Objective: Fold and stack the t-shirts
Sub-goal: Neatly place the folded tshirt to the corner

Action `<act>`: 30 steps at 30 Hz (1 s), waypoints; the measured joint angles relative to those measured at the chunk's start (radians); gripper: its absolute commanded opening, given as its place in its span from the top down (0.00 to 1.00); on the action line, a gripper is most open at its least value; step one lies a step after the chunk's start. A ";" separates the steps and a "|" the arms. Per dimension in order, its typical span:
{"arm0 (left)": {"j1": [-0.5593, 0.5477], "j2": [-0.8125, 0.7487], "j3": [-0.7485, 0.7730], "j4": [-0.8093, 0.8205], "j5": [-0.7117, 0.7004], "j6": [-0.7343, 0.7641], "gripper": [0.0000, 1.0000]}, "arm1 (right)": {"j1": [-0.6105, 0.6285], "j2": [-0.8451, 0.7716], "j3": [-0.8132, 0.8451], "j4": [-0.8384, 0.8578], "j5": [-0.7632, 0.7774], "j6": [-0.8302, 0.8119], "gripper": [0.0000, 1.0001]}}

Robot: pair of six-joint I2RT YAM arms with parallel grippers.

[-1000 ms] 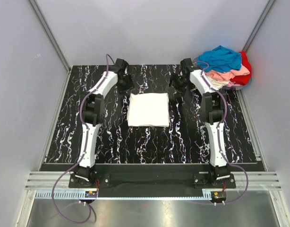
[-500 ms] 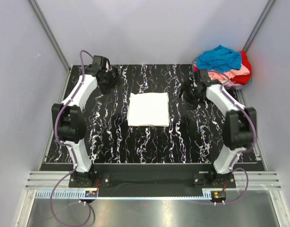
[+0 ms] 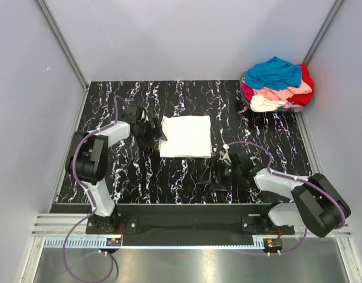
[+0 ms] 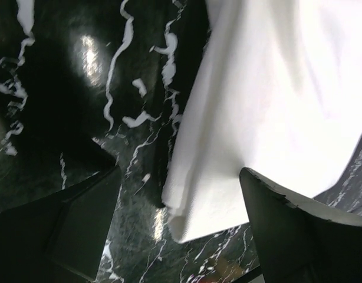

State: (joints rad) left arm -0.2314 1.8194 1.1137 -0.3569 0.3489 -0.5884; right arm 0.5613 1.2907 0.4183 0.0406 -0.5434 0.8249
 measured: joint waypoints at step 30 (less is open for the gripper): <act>-0.005 0.295 0.441 -0.162 -0.188 0.081 1.00 | 0.010 0.100 -0.018 0.277 -0.019 0.048 0.10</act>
State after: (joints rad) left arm -0.2367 2.1147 1.5547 -0.5186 0.1604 -0.5072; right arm 0.5709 1.3911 0.4000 0.3176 -0.5629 0.8726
